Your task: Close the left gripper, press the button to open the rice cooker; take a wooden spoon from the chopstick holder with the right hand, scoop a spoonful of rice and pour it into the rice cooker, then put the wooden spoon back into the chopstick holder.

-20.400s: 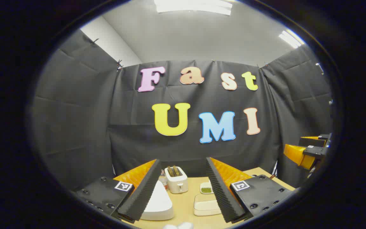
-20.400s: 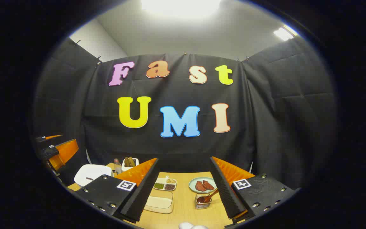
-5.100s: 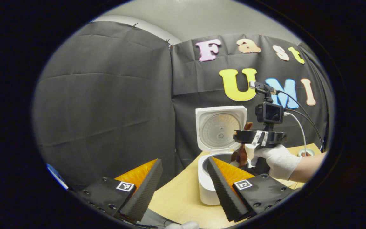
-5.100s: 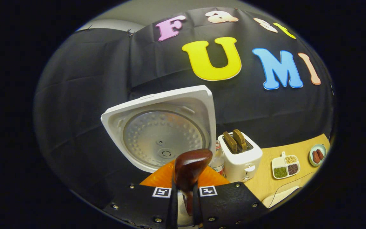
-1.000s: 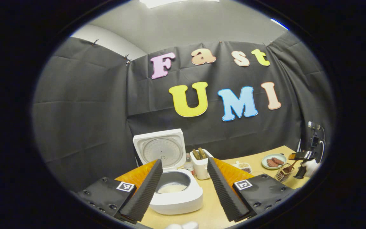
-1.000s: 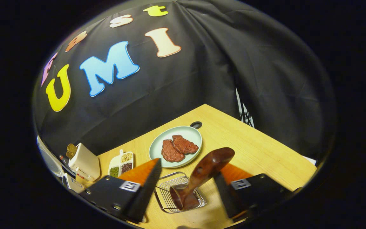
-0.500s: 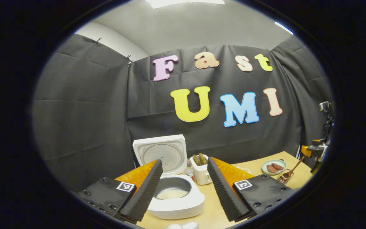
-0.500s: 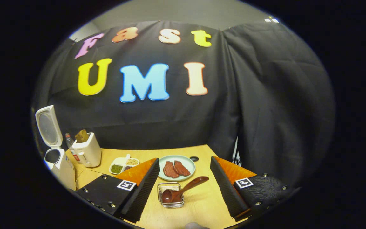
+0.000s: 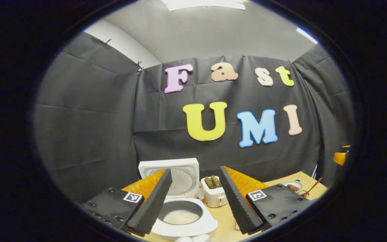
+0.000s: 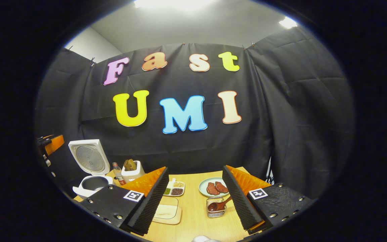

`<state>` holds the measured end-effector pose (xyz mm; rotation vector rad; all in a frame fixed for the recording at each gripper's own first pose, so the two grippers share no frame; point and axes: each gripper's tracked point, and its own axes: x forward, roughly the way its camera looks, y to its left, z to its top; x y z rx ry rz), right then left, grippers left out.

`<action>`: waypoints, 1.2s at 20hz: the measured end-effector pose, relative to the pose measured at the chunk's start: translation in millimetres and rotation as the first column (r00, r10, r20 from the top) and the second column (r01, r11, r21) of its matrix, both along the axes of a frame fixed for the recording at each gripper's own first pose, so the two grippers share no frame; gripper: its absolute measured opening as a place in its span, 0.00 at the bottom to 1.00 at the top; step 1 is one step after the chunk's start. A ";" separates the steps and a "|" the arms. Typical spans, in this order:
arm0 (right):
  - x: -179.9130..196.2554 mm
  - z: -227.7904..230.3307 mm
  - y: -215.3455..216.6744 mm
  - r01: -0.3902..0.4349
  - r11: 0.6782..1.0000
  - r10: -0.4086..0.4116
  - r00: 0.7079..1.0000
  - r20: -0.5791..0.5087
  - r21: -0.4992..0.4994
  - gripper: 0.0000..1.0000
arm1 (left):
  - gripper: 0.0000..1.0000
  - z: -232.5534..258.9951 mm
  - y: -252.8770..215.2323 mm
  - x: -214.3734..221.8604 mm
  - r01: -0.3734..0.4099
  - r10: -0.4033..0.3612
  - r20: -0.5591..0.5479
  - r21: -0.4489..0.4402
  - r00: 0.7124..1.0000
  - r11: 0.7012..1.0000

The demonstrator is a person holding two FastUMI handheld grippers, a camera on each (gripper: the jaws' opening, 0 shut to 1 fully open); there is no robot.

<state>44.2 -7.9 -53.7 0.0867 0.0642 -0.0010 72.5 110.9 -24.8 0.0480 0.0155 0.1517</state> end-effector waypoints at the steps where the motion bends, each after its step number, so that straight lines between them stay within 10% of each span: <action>1: -4.4 2.0 4.0 -0.004 1.000 0.004 1.000 -0.004 -0.002 0.98 | 1.00 2.5 5.4 3.5 -0.006 0.006 -0.001 -0.005 1.000 1.000; 13: -4.6 -8.0 26.7 -0.037 0.999 0.036 0.996 -0.085 -0.011 0.98 | 0.94 29.8 105.5 185.0 -0.140 0.131 -0.107 -0.081 0.986 0.987; 24: 2.2 -32.2 26.5 -0.045 0.999 0.046 0.985 -0.164 0.008 0.98 | 0.96 -68.2 136.5 269.0 -0.208 0.165 -0.341 -0.094 0.926 0.974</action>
